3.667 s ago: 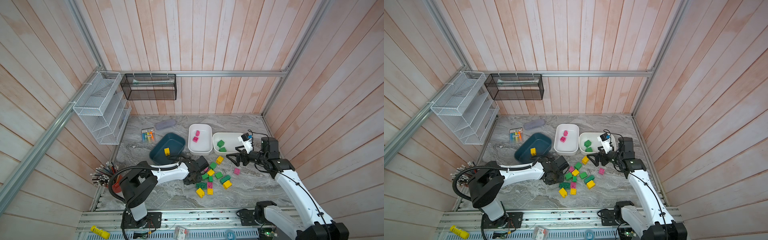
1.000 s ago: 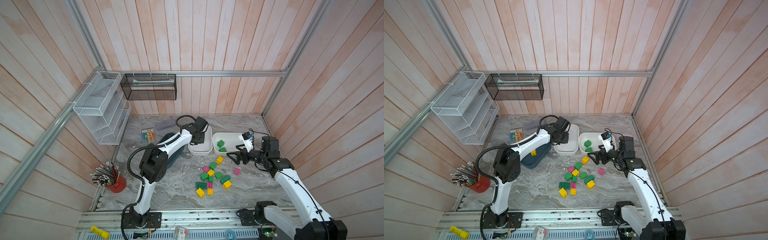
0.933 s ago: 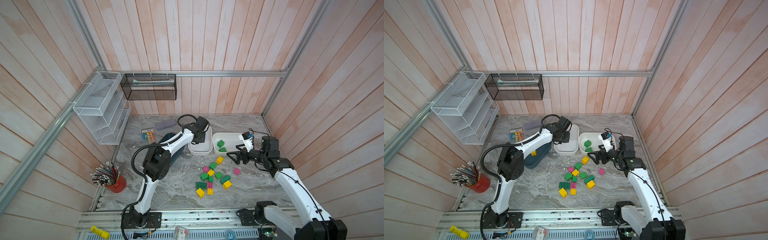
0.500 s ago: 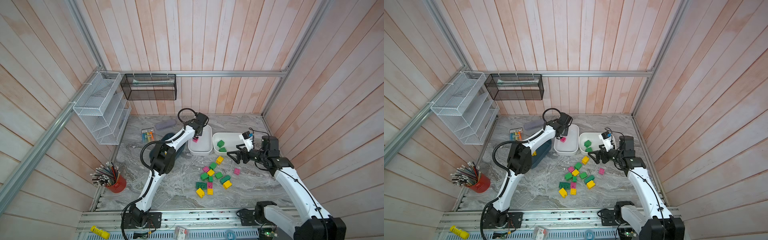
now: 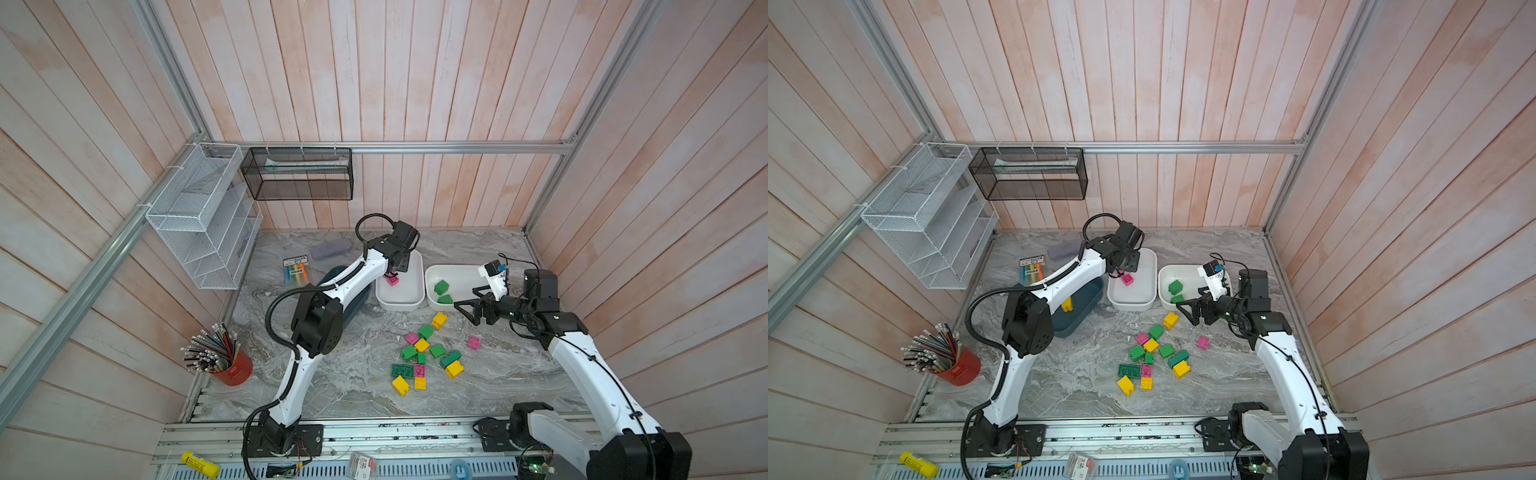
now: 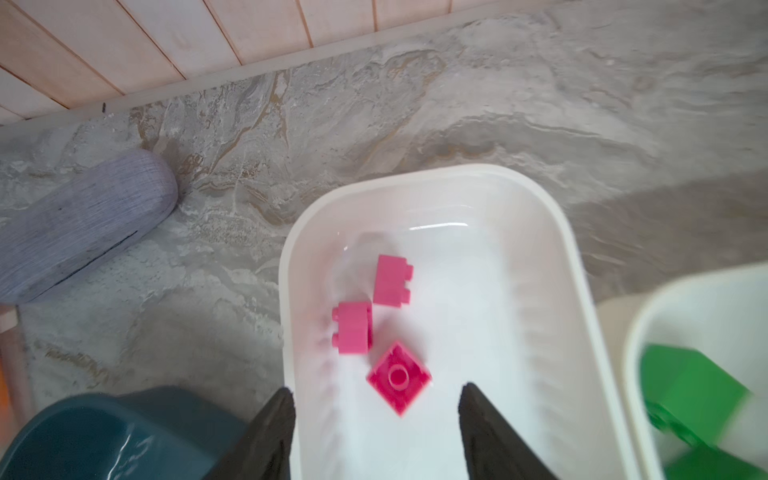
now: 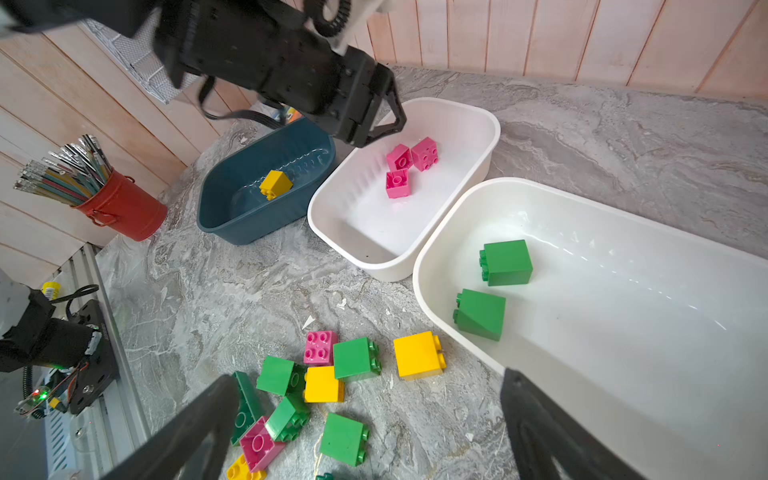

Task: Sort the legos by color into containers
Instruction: 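Move the open left gripper back over a pink brick in the pile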

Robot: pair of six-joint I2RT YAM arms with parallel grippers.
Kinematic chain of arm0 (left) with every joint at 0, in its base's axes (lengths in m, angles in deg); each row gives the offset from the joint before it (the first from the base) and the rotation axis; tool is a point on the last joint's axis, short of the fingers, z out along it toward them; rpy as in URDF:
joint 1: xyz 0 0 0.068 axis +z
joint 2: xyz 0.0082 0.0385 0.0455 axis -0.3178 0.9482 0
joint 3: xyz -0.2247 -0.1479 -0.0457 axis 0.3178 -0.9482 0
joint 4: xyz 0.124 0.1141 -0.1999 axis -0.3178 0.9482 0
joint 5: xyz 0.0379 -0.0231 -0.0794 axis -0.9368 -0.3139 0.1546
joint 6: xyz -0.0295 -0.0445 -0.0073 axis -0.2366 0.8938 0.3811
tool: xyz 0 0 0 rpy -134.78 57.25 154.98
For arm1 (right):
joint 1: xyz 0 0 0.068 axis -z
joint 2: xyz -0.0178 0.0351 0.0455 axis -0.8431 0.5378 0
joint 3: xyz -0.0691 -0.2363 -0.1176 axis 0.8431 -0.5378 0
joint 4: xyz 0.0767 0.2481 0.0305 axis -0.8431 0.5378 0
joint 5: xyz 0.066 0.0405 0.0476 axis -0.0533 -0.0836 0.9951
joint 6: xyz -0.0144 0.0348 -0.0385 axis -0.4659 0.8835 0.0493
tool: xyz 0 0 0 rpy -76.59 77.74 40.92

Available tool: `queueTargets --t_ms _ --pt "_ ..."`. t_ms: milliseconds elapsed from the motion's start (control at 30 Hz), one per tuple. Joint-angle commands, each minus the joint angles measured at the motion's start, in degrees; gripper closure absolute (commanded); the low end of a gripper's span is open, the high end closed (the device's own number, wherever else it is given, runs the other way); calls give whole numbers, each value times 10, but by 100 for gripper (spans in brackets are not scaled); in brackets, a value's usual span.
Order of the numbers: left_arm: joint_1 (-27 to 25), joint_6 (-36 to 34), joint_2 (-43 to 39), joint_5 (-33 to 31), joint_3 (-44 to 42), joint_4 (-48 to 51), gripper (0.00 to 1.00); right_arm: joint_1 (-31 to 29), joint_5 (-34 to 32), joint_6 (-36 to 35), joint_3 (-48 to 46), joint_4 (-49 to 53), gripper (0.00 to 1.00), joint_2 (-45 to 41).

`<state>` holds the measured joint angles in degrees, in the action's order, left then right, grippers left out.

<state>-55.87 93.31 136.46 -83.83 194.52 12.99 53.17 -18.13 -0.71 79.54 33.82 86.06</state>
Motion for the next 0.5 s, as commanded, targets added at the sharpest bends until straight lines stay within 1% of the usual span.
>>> queueTargets --t_ms 0,67,133,267,367,467 --pt "-28 38 -95 57 -73 24 31 3 7 -2 10 12 2 -8" --pt "-45 60 -143 88 -137 20 29 3 9 0 8 13 2 -10" --pt "-68 79 -188 102 -195 21 28 4 10 0 7 13 2 -11" --pt "-125 103 -266 141 -319 -10 25 3 12 0 3 14 2 -17" --pt "-138 112 -308 174 -411 -48 25 2 13 -1 -1 20 2 -23" --pt "-144 91 -338 194 -480 -107 25 3 9 -3 -10 24 2 -33"
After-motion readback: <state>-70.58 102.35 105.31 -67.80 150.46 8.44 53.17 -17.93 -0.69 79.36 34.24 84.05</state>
